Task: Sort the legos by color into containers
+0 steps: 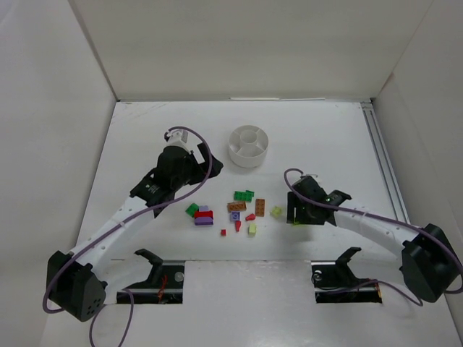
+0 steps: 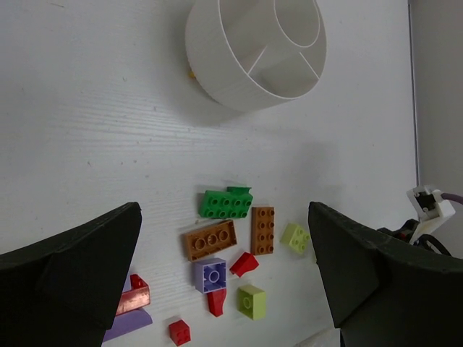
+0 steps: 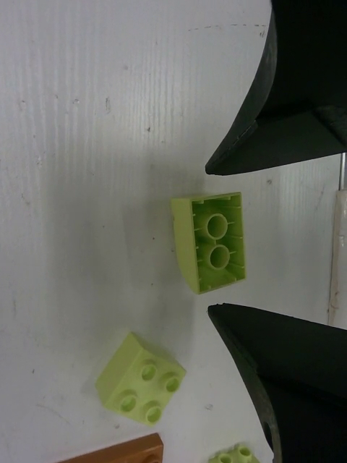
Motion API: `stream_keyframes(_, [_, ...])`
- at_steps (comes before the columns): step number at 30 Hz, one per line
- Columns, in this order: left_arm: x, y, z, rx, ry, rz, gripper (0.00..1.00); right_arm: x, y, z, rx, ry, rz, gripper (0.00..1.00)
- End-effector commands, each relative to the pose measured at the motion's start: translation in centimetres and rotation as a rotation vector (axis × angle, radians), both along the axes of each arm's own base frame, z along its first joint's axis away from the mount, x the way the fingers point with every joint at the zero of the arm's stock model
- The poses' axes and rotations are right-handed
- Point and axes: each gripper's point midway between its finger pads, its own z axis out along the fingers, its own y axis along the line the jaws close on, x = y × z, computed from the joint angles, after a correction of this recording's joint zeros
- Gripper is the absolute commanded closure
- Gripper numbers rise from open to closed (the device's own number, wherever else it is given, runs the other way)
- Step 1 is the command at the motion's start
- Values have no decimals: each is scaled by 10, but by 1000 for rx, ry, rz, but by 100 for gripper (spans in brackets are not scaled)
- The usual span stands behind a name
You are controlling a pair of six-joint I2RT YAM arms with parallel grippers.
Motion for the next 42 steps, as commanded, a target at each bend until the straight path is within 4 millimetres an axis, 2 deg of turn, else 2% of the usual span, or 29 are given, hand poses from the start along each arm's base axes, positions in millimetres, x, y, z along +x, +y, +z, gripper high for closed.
stream_keyframes(1, [-1, 1, 14, -18, -39, 3, 1, -1, 2, 2, -12, 27, -19, 23])
stream_keyframes(4, [0, 2, 11, 0, -37, 7, 1, -1, 2, -2, -31, 52, -19, 24])
stream_keyframes(8, [1, 4, 12, 11, -42, 11, 1, 1, 3, -1, -47, 50, -26, 45])
stream_keyframes(9, [3, 5, 16, 11, -52, 21, 1, 1, 3, -1, -47, 50, -26, 57])
stream_keyframes(10, [2, 6, 14, 23, -48, 16, 1, 2, 1, -1, -54, 45, -30, 63])
stream_keyframes(13, [2, 6, 14, 23, -48, 16, 1, 12, 10, 10, -26, 3, 10, 72])
stream_keyframes(14, [1, 5, 14, 29, -51, 2, 1, 24, 22, 24, 12, -50, 61, 72])
stream_keyframes(18, [-4, 1, 10, 41, -47, -49, 1, 55, 48, 66, 83, -204, 181, 73])
stream_keyframes(19, [-5, 0, 9, 47, -50, -63, 1, 74, 60, 92, 107, -304, 225, 73])
stream_keyframes(21, [-6, -2, 9, 48, -52, -80, 1, 96, 71, 115, 108, -392, 253, 73])
stream_keyframes(22, [-6, -2, 9, 48, -52, -80, 1, 113, 81, 142, 131, -460, 248, 73])
stream_keyframes(25, [-6, -2, 9, 48, -52, -80, 1, 146, 102, 160, 127, -517, 262, 73])
stream_keyframes(26, [-6, -2, 9, 48, -52, -80, 1, 165, 116, 170, 125, -544, 277, 73])
stream_keyframes(28, [-5, -2, 6, 52, -43, -80, 1, 182, 131, 176, 133, -560, 289, 73])
stream_keyframes(29, [-5, -2, 6, 52, -43, -80, 1, 193, 140, 191, 150, -589, 285, 73])
stream_keyframes(30, [-3, -3, 9, 52, -45, -80, 1, 202, 147, 177, 134, -562, 289, 73])
stream_keyframes(34, [-1, -1, 10, 72, -43, -69, 1, 228, 163, 176, 141, -563, 287, 73])
stream_keyframes(36, [-1, -1, 9, 72, -43, -69, 1, 235, 171, 181, 154, -572, 292, 73])
stream_keyframes(38, [-1, -1, 9, 72, -43, -69, 1, 239, 170, 168, 150, -540, 286, 73])
stream_keyframes(39, [-1, -1, 9, 72, -43, -69, 1, 240, 171, 172, 155, -548, 286, 73])
stream_keyframes(42, [-1, -1, 9, 72, -43, -69, 1, 242, 172, 160, 144, -528, 288, 73])
